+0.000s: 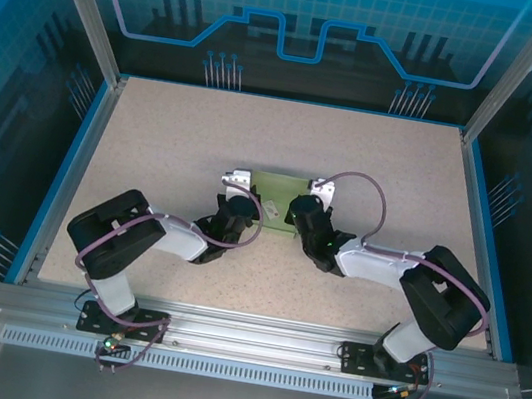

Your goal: Fold the paper box

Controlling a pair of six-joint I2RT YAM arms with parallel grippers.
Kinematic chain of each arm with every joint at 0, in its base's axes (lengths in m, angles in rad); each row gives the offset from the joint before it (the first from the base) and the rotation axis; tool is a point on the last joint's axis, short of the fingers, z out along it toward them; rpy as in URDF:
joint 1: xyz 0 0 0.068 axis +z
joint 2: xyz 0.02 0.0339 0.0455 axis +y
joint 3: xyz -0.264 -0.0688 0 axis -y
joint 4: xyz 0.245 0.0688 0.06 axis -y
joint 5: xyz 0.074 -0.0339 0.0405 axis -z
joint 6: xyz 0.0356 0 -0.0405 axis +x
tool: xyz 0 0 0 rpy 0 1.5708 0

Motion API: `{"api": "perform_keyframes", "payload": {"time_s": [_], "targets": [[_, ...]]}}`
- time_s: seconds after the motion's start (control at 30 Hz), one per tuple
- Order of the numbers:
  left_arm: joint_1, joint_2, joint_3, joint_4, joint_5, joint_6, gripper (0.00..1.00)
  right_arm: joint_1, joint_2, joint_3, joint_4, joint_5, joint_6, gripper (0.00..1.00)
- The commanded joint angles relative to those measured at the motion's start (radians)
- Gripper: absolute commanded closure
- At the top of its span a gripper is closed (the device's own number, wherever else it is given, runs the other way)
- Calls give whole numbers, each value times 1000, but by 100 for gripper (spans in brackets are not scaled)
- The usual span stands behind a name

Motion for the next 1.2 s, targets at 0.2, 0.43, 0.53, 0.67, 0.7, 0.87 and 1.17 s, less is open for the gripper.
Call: {"api": "perform_keyframes", "payload": {"time_s": [0.2,0.43,0.53,0.67,0.7,0.87,1.17], "targets": [[-15,4,-25,-59,9,8,100,-6,18,63,-194,-48,87,92],[-15,-6,-1,-62,-18,26,100,-31,9,79,-167,-35,46,97],[-11,0,19,-42,-34,42,100,-59,2,83,-121,-44,-6,97],[6,15,69,-45,-29,57,100,-97,7,108,-72,-64,-82,98],[10,23,81,-44,-28,61,100,-109,11,113,-62,-72,-91,98],[32,71,154,-46,-15,76,100,-173,50,144,-6,-145,-143,98],[39,138,198,-11,7,110,100,-201,105,174,35,-200,-177,97]]}}
